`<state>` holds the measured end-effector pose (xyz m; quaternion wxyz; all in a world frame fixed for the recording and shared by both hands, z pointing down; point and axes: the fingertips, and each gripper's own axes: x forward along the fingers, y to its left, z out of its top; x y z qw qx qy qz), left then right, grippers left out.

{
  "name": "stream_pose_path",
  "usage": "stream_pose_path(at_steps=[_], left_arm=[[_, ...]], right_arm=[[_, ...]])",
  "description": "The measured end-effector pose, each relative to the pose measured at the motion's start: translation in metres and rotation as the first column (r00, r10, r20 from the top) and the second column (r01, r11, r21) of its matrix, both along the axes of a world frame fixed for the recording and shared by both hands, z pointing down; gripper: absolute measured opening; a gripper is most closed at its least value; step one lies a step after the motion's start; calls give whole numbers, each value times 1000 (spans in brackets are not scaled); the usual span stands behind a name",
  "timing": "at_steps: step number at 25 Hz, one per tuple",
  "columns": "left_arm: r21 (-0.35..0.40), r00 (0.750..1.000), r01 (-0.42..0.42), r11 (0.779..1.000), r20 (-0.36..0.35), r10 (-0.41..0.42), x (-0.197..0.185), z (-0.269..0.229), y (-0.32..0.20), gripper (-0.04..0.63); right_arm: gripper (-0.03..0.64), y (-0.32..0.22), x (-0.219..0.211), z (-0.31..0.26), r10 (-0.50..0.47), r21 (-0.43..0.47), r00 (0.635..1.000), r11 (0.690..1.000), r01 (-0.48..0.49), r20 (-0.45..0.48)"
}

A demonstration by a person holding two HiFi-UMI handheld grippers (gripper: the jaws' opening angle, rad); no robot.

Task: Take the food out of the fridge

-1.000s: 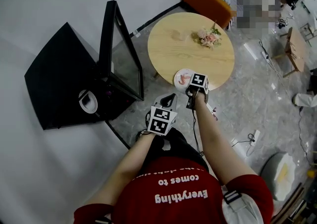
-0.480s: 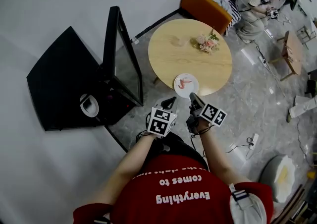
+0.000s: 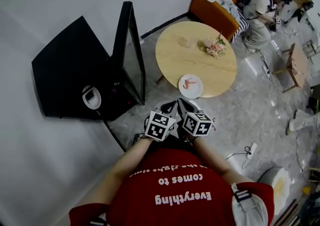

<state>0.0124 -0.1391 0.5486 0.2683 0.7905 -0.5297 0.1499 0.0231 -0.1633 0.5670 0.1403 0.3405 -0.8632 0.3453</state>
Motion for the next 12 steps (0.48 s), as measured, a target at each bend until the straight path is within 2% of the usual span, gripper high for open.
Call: stream_pose_path(at_steps=[3, 7, 10, 12], left_arm=[[15, 996, 86, 996, -25, -86, -26, -6, 7, 6], [32, 974, 228, 973, -16, -228, -69, -12, 27, 6], [29, 939, 345, 938, -28, -344, -106, -12, 53, 6], [27, 903, 429, 903, -37, -427, -129, -12, 72, 6]], right_arm=[[12, 1, -21, -11, -26, 30, 999, 999, 25, 32], [12, 13, -63, -18, -152, 45, 987, 988, 150, 52], [12, 33, -98, -14, -258, 34, 965, 966, 256, 45], [12, 50, -122, -11, -337, 21, 940, 942, 336, 48]])
